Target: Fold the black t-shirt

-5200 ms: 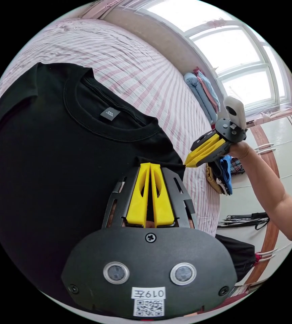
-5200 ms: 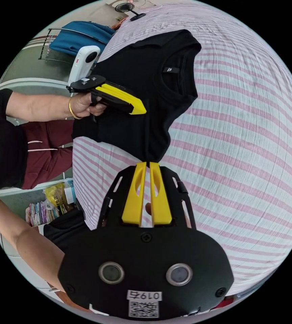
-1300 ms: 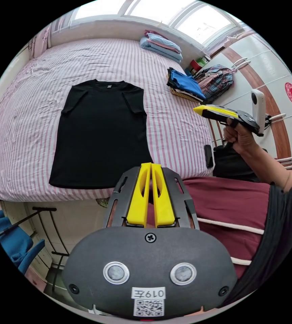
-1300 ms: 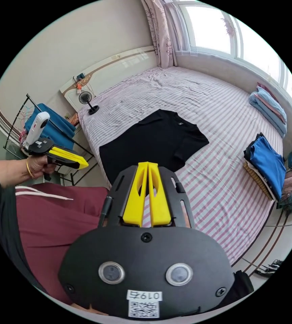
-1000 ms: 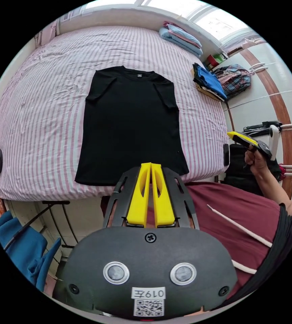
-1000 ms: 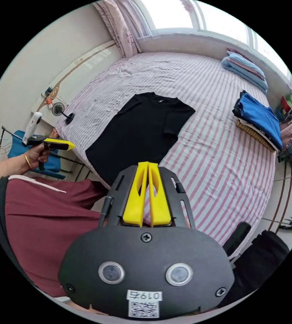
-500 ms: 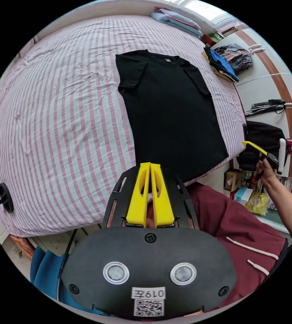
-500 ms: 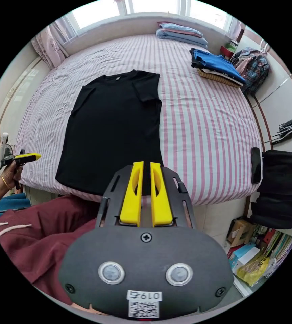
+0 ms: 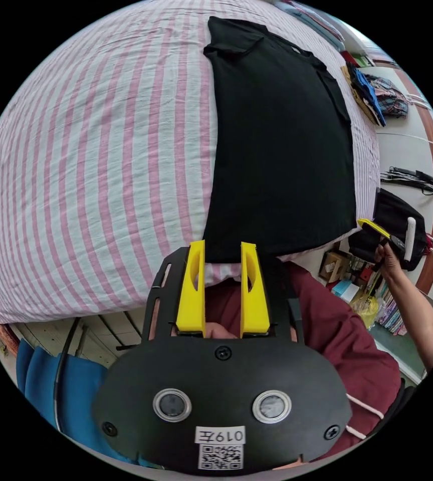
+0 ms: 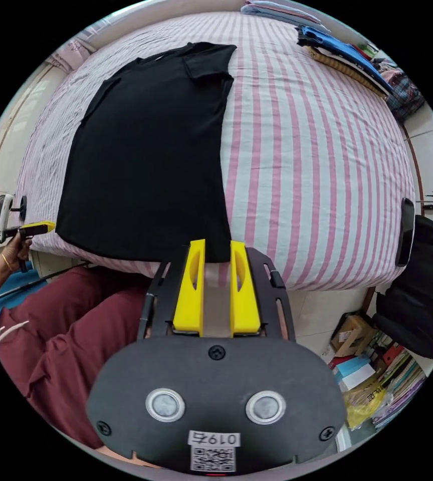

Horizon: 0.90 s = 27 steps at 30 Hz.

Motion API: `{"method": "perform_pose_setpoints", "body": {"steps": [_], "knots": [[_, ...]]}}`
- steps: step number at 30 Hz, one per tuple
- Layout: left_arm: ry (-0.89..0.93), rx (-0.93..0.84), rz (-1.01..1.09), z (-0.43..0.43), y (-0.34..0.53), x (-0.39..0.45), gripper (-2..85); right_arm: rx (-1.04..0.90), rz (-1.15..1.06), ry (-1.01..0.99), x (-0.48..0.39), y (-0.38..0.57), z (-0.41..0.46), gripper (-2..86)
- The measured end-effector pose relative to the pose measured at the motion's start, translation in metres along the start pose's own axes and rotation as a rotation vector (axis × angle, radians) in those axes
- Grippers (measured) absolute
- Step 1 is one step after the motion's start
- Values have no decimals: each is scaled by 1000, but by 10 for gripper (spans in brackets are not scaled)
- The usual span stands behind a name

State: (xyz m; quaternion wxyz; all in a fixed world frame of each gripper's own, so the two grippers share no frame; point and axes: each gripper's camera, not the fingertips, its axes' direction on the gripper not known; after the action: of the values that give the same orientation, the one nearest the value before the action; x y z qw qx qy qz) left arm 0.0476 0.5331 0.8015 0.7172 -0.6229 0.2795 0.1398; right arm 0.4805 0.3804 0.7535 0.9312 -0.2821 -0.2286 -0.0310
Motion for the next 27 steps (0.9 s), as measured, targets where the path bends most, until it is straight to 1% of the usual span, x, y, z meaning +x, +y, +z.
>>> {"method": "perform_pose_setpoints", "body": {"steps": [5,8,10,12,13,17,20,21,23,25,27], "knots": [[10,2,-64,22,-5,-1,69,-36,80,-62,-8,-1,-11,74],[-9,-19,-133,31,-7,-6,36,-62,88,-95,-17,-3,-25,26],[22,-33,-139,36,-8,-8,24,-90,52,-91,-30,-7,-39,9],[24,-47,-96,39,-8,-4,16,-111,16,-78,-42,-9,-50,3],[-3,-68,-57,41,-9,2,13,-128,-8,-69,-50,-9,-58,1],[-158,-151,117,48,-7,37,8,-154,-34,-58,-69,-7,-81,9],[-248,-186,166,55,-7,57,7,-186,-41,-55,-87,-14,-97,29],[-253,-184,158,56,-6,60,7,-202,-70,-30,-97,-17,-106,42],[-229,-113,143,48,2,70,7,-183,-140,45,-116,-18,-127,60],[-245,-55,147,41,16,75,7,-134,-246,176,-145,-10,-158,68],[-270,-6,160,35,34,81,8,-89,-320,256,-172,0,-182,72]]}}
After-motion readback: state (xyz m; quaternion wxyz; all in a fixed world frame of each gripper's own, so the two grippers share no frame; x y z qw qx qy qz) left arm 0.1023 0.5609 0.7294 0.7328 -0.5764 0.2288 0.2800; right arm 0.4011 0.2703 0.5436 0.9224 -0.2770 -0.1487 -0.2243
